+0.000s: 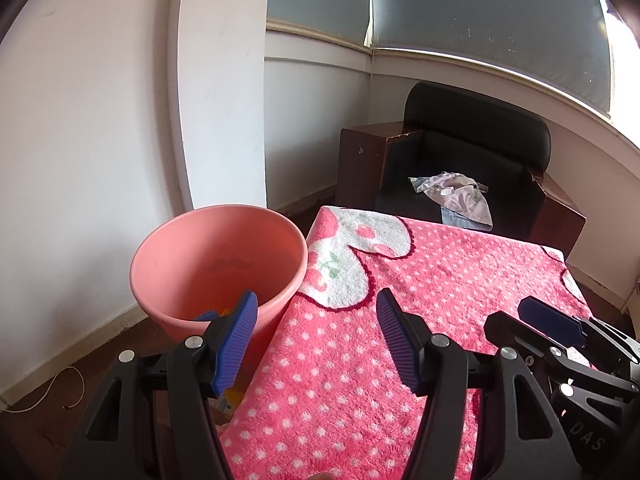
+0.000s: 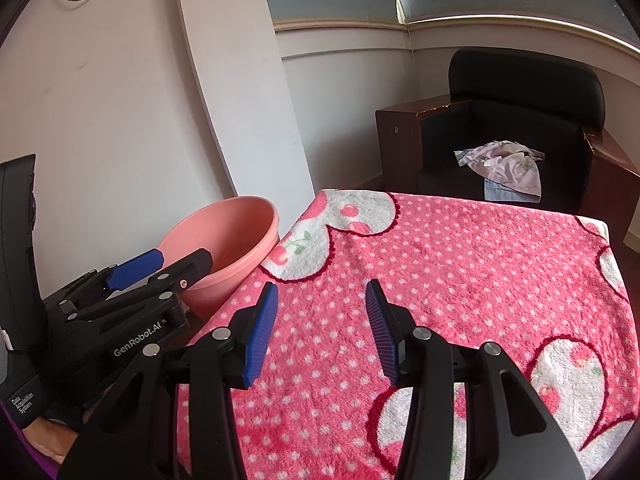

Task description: Collect trash

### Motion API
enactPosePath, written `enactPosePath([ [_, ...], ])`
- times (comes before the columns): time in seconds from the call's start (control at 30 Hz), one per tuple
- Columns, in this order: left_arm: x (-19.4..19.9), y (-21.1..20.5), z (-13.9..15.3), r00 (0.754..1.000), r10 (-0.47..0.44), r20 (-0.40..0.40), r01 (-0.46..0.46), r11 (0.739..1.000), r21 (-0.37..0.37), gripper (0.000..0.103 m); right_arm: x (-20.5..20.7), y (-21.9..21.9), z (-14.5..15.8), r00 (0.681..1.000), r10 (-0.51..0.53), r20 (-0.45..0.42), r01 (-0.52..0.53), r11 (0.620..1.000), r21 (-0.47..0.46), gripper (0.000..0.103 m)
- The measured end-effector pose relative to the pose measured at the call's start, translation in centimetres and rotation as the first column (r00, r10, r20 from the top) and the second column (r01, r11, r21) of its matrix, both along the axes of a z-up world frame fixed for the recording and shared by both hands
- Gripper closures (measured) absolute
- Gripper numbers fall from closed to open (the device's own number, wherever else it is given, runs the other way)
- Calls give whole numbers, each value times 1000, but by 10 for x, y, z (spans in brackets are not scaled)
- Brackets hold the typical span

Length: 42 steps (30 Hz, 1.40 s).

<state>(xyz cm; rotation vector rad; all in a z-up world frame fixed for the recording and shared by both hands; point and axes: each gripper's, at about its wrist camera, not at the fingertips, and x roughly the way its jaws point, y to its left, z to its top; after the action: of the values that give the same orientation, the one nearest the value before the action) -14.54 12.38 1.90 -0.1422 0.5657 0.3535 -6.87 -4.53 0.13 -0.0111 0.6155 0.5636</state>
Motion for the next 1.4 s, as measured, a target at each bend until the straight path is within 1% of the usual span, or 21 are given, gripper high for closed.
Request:
enactPosePath([
  [1.4,-1,-3,2,1000,-11,0,11,1000,3,42,1,2,-4,1000,4,-9,-4,1000,-3,56],
])
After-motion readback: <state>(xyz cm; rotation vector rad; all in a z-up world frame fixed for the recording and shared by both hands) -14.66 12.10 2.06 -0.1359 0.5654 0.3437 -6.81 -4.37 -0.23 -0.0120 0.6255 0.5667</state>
